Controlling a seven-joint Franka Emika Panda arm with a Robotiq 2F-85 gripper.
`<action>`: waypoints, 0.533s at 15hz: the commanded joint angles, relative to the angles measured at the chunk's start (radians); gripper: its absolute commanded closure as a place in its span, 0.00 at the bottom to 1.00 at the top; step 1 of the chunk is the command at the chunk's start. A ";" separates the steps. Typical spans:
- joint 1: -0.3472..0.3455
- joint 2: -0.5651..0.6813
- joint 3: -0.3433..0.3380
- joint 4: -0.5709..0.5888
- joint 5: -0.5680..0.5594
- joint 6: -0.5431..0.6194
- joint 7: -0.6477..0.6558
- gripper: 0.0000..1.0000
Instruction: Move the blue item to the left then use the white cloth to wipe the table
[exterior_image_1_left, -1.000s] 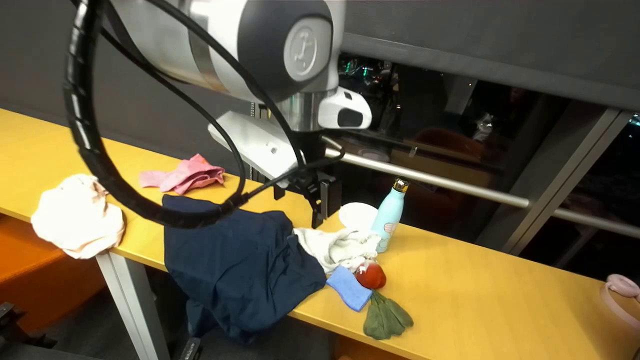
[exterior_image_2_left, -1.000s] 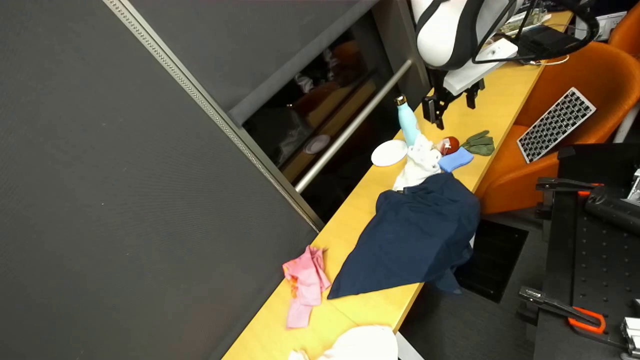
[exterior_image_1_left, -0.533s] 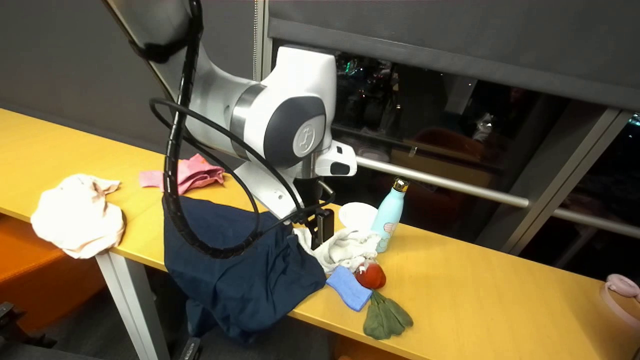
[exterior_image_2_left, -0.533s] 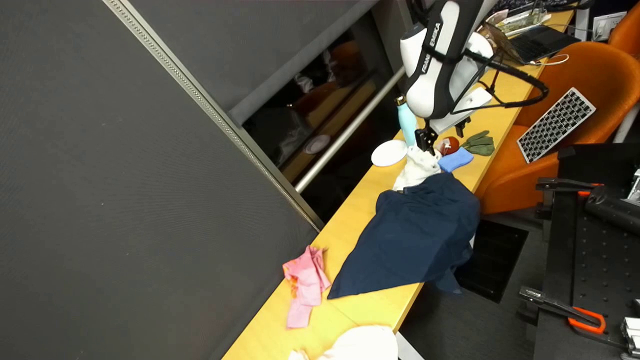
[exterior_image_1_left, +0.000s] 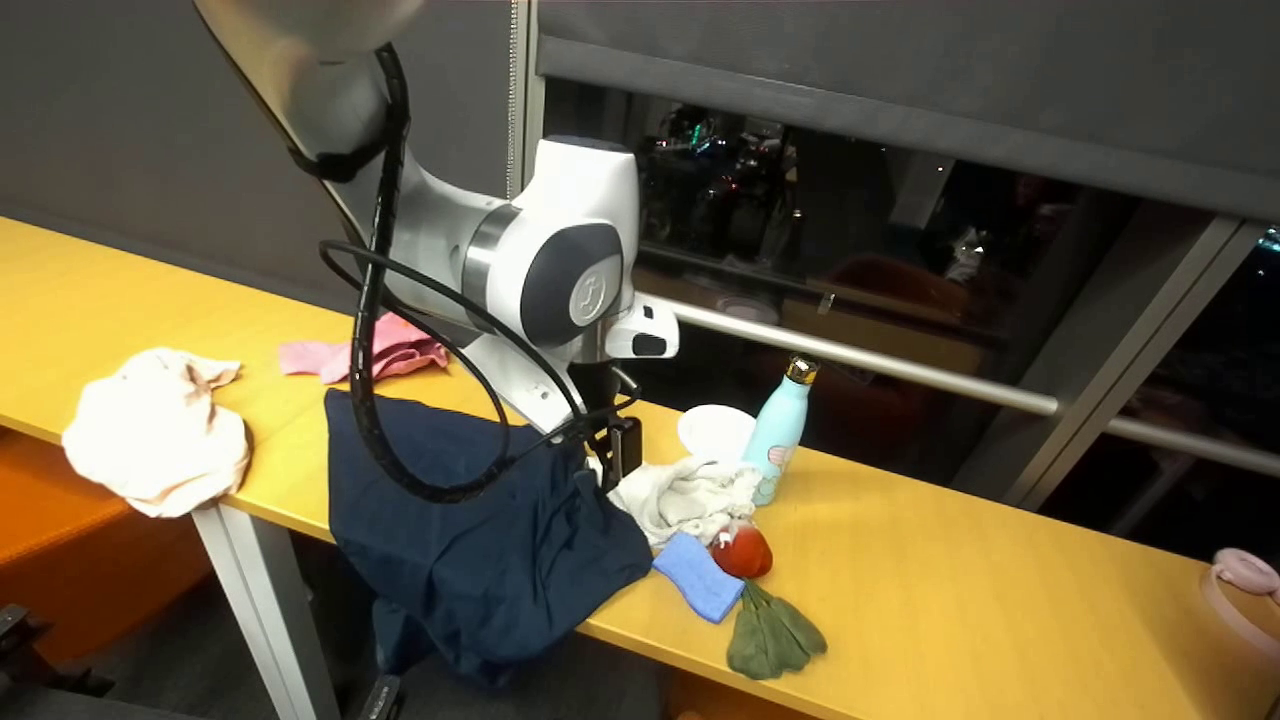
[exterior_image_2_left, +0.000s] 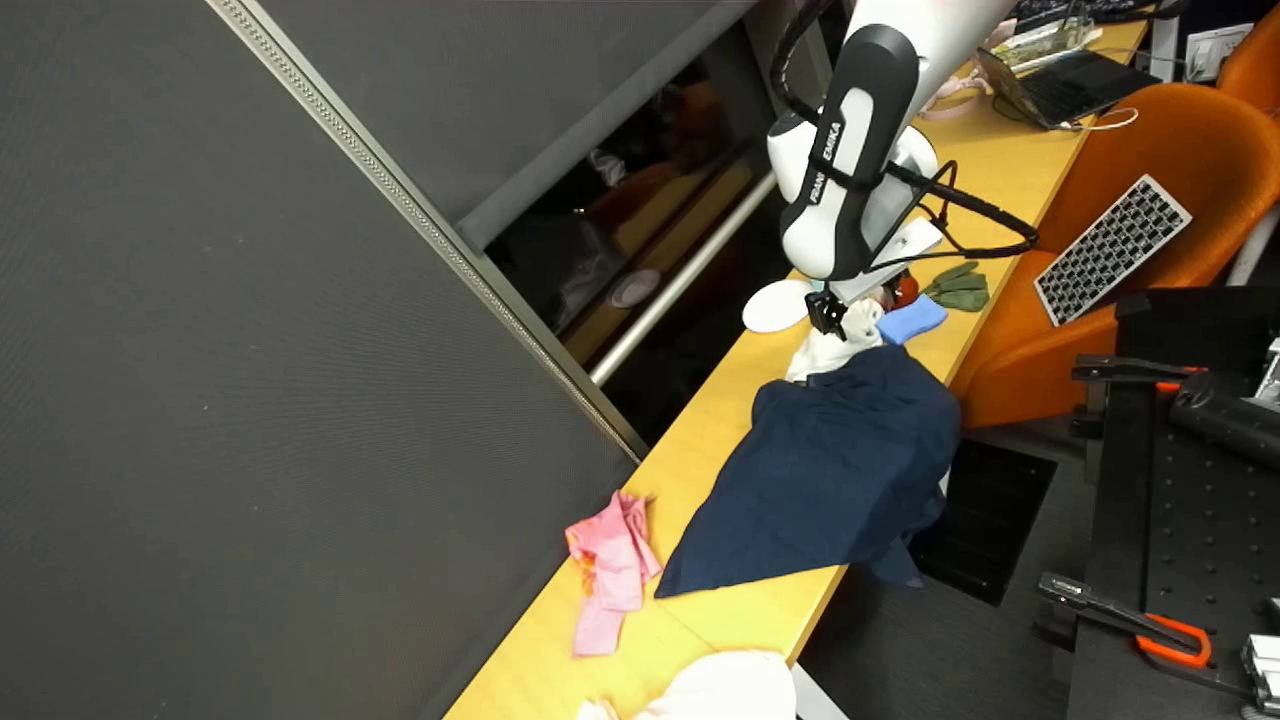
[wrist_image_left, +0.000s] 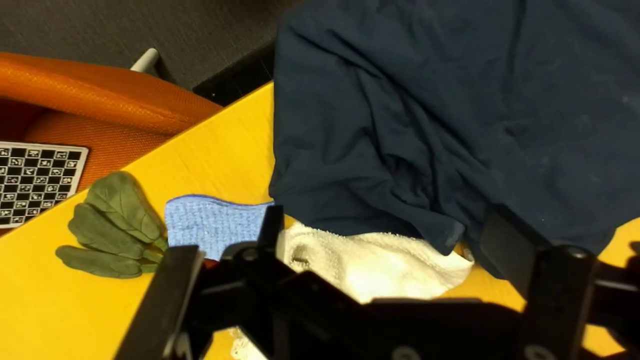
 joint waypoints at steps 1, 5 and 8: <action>0.007 0.036 -0.005 0.038 0.037 0.071 0.019 0.00; 0.000 0.265 0.081 0.259 0.085 0.147 0.002 0.00; 0.030 0.413 0.100 0.411 0.094 0.172 0.008 0.00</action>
